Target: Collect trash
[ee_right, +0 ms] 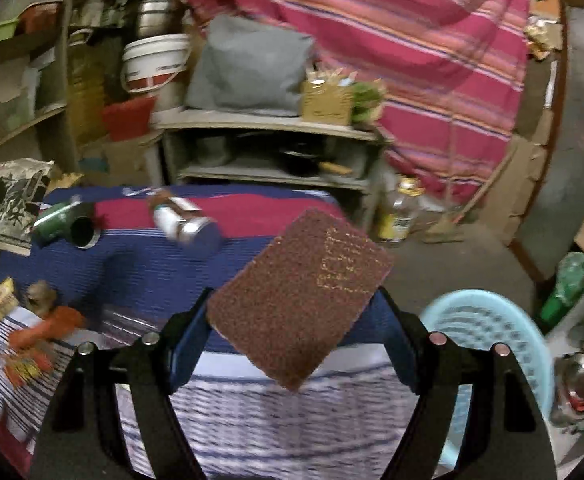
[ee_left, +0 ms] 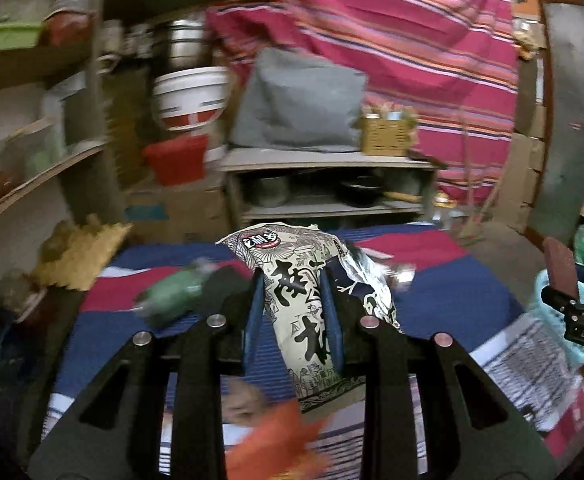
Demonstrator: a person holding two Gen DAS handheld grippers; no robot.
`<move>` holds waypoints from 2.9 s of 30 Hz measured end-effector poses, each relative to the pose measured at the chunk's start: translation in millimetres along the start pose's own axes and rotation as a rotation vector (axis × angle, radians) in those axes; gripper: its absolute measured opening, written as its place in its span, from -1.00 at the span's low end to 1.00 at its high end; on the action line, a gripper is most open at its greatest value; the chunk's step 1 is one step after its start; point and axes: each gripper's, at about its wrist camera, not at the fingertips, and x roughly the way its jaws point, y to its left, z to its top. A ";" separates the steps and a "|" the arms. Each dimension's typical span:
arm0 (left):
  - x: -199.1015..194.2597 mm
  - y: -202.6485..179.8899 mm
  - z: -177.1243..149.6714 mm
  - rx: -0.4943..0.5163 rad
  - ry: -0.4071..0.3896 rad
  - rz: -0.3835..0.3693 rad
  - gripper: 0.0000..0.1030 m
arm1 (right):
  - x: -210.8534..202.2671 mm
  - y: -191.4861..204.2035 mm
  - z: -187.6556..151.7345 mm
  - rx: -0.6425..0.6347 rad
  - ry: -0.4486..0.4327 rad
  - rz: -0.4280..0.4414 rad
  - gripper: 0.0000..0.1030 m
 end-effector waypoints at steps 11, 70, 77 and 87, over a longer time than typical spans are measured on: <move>21.1 -163.5 0.4 0.105 0.019 -0.223 -0.48 | -25.2 -140.0 -40.2 0.086 0.011 -0.164 0.49; 7.9 -78.1 -34.3 0.056 0.016 0.025 0.89 | 13.5 -154.8 -77.5 0.255 0.017 -0.196 0.82; 3.6 -3.1 -49.7 0.037 0.042 0.124 0.89 | 8.5 -92.1 -73.4 0.214 -0.014 -0.132 0.82; 23.5 76.1 -79.7 -0.049 0.125 0.174 0.89 | 15.3 -4.8 -71.7 0.154 -0.006 -0.029 0.82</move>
